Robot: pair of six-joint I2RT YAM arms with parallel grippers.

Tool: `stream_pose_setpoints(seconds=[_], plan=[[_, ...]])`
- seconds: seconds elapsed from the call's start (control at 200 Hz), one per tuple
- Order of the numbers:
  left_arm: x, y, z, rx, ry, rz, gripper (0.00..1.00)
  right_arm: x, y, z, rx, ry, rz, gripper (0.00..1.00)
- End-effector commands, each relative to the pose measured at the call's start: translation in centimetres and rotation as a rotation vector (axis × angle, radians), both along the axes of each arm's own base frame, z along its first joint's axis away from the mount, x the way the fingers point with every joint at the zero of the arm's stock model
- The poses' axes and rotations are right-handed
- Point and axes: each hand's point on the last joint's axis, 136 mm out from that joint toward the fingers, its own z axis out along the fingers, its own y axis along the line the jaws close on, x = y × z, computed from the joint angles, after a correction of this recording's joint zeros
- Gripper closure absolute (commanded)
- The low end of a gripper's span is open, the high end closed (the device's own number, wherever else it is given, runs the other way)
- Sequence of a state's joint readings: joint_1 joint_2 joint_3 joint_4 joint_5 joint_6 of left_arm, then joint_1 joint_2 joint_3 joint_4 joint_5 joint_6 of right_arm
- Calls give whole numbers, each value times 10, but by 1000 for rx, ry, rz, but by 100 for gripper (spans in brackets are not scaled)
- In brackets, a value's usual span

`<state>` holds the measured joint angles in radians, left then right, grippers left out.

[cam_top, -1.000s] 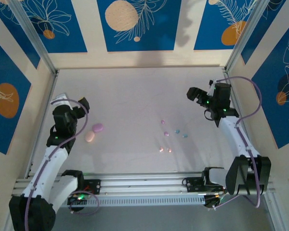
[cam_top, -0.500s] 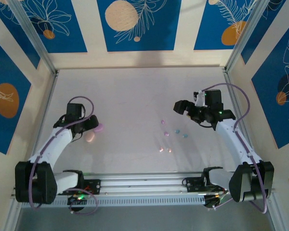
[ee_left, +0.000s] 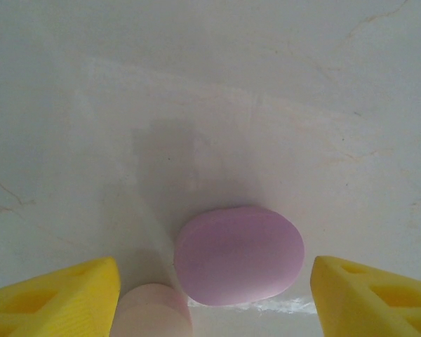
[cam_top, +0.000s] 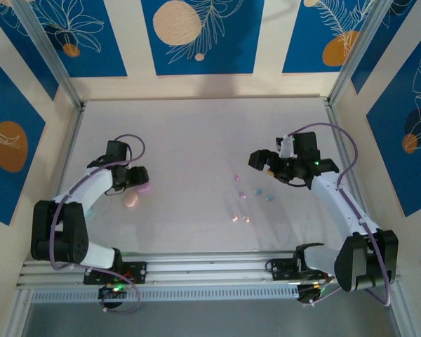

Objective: Insert wireless bluetooth earbuds into charging case

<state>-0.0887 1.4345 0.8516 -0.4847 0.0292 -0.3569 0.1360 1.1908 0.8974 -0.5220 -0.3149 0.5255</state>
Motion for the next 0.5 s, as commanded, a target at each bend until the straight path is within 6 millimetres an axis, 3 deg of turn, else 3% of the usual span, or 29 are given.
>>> stream_pose_setpoints(seconds=[0.0, 0.28, 0.49], plan=[[4, -3, 2, 27, 37, -22, 31, -6, 6, -2, 23, 45, 19, 1], [1, -5, -16, 181, 152, -45, 23, -8, 8, -8, 22, 72, 28, 0], [3, -16, -26, 239, 203, -77, 24, -9, 6, -12, 7, 91, 21, 0]])
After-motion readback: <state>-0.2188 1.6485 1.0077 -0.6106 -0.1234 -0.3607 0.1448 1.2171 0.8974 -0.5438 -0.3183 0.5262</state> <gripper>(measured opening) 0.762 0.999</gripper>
